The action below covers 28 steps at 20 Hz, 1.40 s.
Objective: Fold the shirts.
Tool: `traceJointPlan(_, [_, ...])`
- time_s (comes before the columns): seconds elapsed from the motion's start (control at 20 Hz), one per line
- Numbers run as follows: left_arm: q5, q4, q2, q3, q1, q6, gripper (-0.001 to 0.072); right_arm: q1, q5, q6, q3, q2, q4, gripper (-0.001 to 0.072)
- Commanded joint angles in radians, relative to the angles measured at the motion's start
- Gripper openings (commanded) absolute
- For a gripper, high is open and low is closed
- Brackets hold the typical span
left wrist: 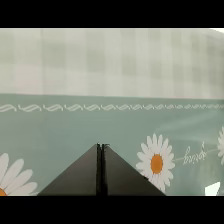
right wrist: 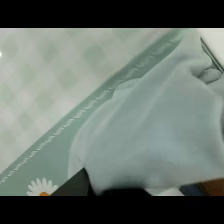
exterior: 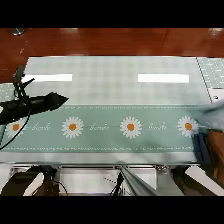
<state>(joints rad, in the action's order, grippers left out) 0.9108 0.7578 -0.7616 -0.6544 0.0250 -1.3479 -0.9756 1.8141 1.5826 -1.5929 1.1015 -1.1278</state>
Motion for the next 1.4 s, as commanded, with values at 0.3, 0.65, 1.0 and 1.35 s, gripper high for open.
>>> traceJointPlan(0.3, [-0.1, 0.001, 0.0, 0.0, -0.001, 0.003, 0.0022, -0.225, 0.032, 0.127, 0.318, -0.365, -0.695, 0.0027])
traceJointPlan(0.65, [-0.212, 0.001, -0.005, 0.0, -0.001, 0.031, 0.0022, -0.224, -0.003, 0.174, 0.486, -0.451, -0.826, 0.0621])
traceJointPlan(1.0, [-0.389, -0.033, -0.014, -0.047, 0.0, 0.031, 0.0022, 0.048, -0.547, 0.047, 0.487, -0.446, -0.546, 0.0049])
traceJointPlan(1.35, [-0.048, 0.127, -0.245, -0.585, -0.157, 0.088, 0.0019, 0.699, -0.867, -0.103, 0.487, -0.178, 0.002, 0.0028])
